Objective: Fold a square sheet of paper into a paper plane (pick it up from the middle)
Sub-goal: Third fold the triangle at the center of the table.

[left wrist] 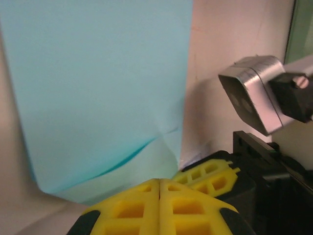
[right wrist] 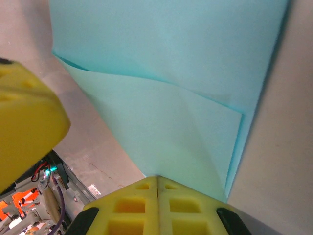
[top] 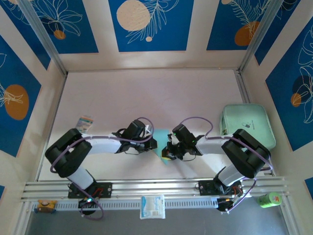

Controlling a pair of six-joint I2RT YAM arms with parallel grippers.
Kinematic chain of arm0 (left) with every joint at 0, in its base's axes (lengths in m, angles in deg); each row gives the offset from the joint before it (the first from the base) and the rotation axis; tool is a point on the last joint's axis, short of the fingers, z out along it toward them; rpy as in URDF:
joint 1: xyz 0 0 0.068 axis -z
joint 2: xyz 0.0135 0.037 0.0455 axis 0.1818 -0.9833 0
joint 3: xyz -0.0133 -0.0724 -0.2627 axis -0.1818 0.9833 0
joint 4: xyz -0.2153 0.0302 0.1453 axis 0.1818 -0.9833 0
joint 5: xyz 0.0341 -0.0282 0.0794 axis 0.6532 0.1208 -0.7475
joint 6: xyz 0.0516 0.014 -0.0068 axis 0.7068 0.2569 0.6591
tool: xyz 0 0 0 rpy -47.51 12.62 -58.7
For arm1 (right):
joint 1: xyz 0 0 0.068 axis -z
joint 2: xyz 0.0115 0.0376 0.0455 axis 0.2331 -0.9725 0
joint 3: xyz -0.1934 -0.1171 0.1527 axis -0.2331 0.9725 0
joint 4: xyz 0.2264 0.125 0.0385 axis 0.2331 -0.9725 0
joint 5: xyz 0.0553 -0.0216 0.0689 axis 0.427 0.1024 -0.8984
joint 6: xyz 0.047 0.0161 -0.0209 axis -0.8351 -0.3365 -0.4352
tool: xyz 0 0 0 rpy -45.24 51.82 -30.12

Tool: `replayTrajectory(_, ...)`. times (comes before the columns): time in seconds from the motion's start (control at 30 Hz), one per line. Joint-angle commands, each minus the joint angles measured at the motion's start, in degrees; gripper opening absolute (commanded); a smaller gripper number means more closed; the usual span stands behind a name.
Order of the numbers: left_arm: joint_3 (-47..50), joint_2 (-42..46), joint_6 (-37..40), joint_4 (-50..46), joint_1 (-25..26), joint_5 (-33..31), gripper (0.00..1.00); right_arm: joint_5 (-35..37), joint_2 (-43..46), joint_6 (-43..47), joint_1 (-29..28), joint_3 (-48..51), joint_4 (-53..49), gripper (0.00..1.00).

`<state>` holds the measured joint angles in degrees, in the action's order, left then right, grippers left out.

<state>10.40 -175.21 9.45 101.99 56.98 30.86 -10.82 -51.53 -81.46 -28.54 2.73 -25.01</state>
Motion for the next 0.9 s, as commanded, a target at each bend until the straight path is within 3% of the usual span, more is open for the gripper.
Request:
replayTrajectory(0.0, -0.78, -1.73, -0.11, -1.02, 2.32, 1.36, 0.00, 2.23, -2.34, 0.23, -0.26, 0.66, -6.37, 0.02)
replayTrajectory(0.27, -0.85, -7.38, -1.48, -2.68, 2.69, -0.92, 0.00, 2.19, -2.50, 0.27, -0.25, 0.92, -6.26, 0.02)
replayTrajectory(0.87, -0.32, -6.67, -1.62, -1.97, -6.71, -0.83, 0.01, 1.67, -3.74, 2.10, -0.02, 1.10, -6.94, 0.02)
